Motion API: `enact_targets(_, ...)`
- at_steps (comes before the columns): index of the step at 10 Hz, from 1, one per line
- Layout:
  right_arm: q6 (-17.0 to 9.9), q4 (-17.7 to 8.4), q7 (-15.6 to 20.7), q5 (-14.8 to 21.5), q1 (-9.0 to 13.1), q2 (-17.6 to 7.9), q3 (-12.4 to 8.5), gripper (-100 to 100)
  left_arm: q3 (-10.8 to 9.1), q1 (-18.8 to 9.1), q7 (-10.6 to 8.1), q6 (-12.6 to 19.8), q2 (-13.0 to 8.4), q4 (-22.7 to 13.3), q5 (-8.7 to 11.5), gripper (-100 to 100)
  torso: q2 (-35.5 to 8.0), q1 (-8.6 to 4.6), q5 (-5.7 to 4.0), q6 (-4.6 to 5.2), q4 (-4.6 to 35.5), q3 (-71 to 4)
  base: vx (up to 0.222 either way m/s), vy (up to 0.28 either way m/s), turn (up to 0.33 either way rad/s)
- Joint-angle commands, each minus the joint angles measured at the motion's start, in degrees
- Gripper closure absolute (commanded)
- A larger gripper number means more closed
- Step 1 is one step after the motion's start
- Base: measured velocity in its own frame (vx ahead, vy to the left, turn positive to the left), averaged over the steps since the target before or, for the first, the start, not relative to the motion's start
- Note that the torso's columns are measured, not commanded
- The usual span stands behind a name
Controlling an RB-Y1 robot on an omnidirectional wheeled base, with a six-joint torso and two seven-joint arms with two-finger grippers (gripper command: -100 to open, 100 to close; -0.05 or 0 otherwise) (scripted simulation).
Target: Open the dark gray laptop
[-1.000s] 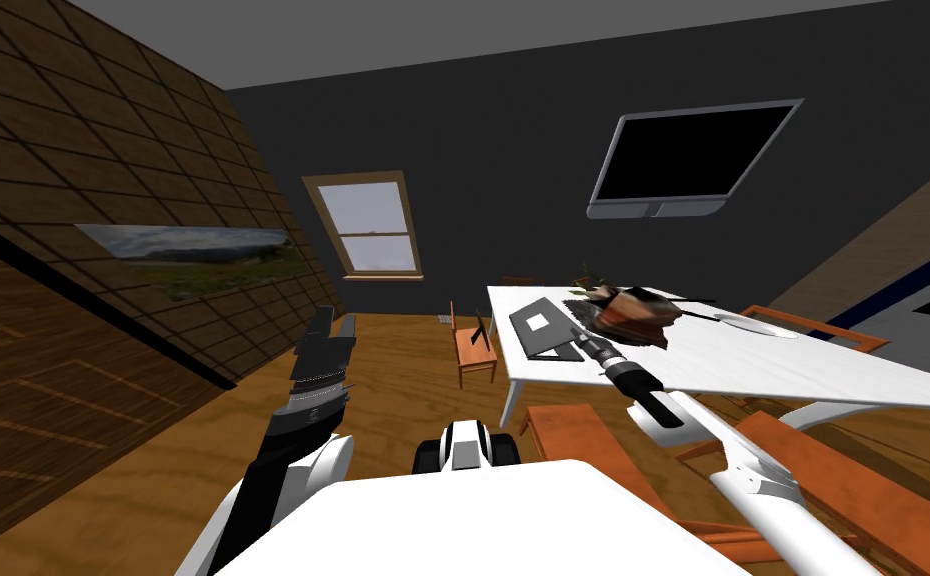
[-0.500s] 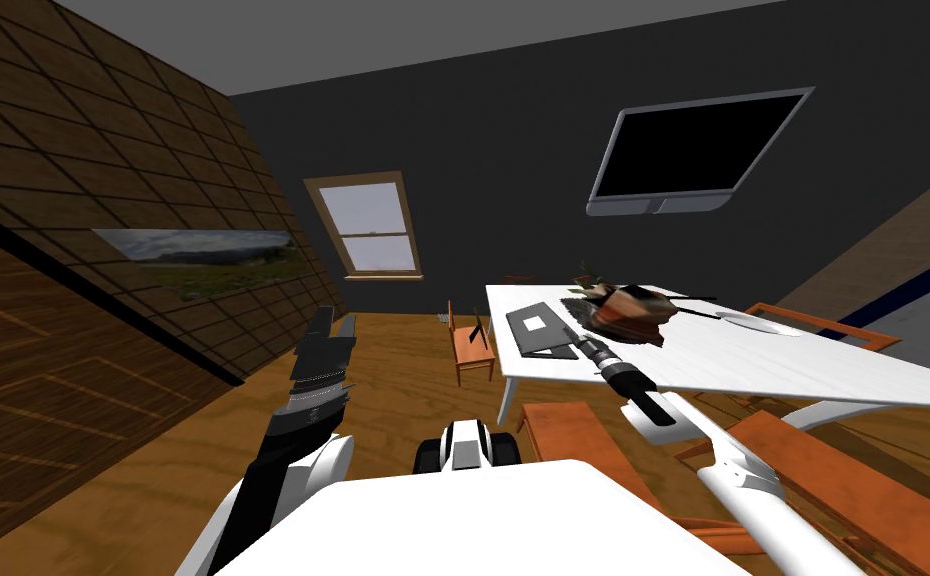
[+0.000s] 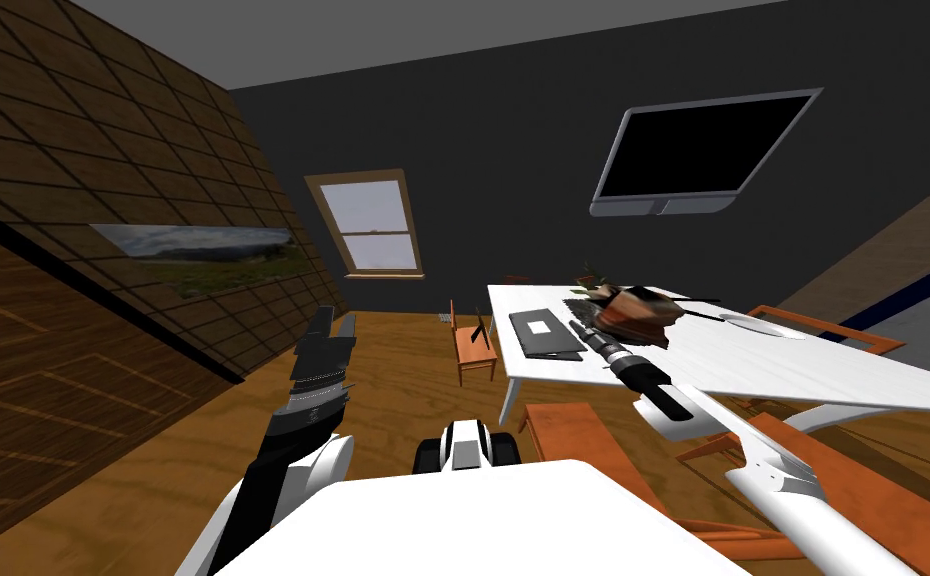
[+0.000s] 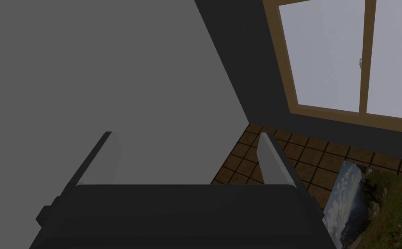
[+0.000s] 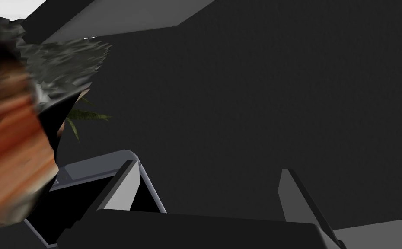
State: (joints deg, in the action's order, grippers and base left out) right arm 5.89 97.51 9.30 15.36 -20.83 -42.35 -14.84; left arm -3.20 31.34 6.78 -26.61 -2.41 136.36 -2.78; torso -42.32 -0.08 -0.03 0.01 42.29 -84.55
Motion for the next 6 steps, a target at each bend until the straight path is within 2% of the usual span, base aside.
enact_targets(1, -0.2, 0.1, -0.2, -0.1, -0.1, -0.1, 0.0, 0, 0.00, 0.0, 0.00, 0.0, 0.0, 0.0, 0.0, 0, 0.0, 0.02, 0.00, -0.01, 0.0, 0.0, 0.000, 0.000, 0.000)
enact_targets(6, -0.2, 0.1, -0.2, 0.0, -0.1, -0.1, 0.0, 0, 0.00, 0.0, 0.00, 0.0, 0.0, 0.0, 0.0, 0, 0.0, 0.08, 0.03, -0.01, 0.0, 0.0, 0.000, 0.000, 0.000)
